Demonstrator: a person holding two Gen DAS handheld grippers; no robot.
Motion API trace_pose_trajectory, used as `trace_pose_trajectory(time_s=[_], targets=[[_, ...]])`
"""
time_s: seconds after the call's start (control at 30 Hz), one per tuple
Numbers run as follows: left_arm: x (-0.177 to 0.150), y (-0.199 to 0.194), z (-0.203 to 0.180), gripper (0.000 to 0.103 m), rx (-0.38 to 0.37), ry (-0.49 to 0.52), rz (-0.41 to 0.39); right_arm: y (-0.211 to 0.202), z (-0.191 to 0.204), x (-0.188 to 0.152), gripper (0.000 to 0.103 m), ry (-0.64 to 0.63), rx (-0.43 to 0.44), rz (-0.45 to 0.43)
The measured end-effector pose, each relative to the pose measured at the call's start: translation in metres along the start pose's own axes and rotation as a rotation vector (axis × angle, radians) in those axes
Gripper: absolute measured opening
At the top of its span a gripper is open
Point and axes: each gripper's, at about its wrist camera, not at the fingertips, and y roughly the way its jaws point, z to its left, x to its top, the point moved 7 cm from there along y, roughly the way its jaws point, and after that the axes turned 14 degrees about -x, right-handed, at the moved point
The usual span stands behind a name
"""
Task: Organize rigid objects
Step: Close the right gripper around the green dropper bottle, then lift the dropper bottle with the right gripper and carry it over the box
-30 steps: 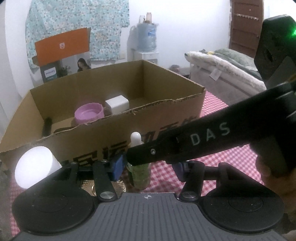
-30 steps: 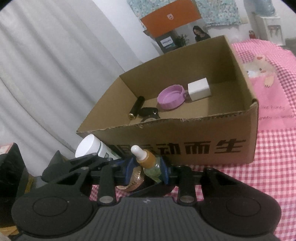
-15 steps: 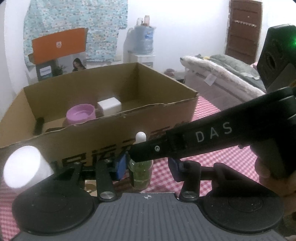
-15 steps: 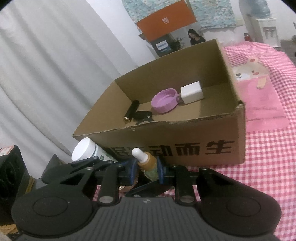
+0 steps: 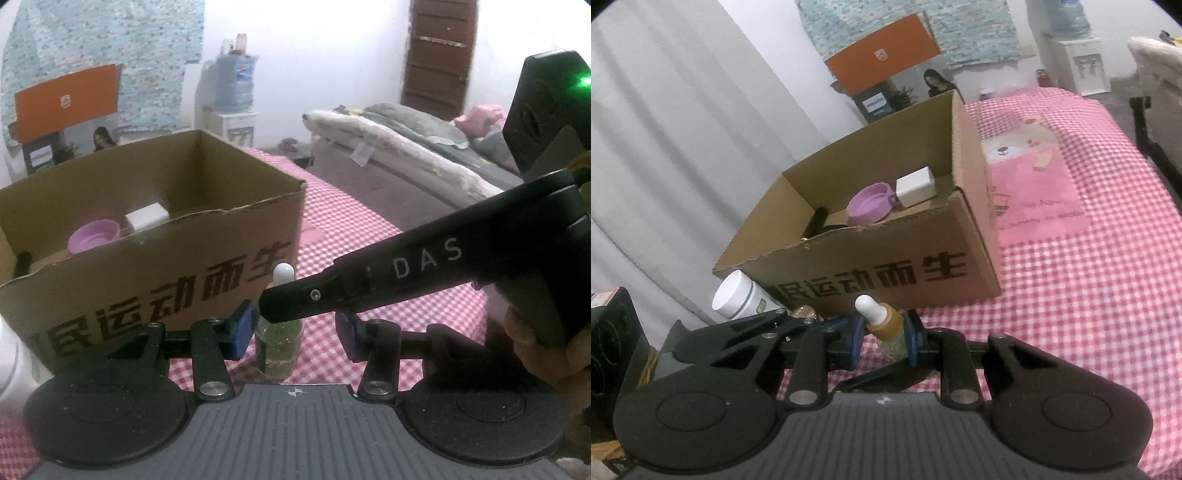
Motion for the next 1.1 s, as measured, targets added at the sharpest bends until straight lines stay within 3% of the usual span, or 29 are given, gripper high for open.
trace_pose_trajectory(time_s=[0.53,0.67,1.1], targets=[[-0.011,0.010,-0.001,0.051,0.019,0.040,0.051,-0.005,-0.003,-0.005,0.028,-0.009,0.008,-0.009],[-0.014,0.019,0.000,0.051,0.014,0.054,0.065,-0.005,-0.001,-0.002,0.035,-0.041,-0.013,-0.015],[-0.017,0.032,0.012,0.043,0.021,0.075,0.077,0.004,0.005,0.007,0.036,-0.126,-0.012,-0.018]])
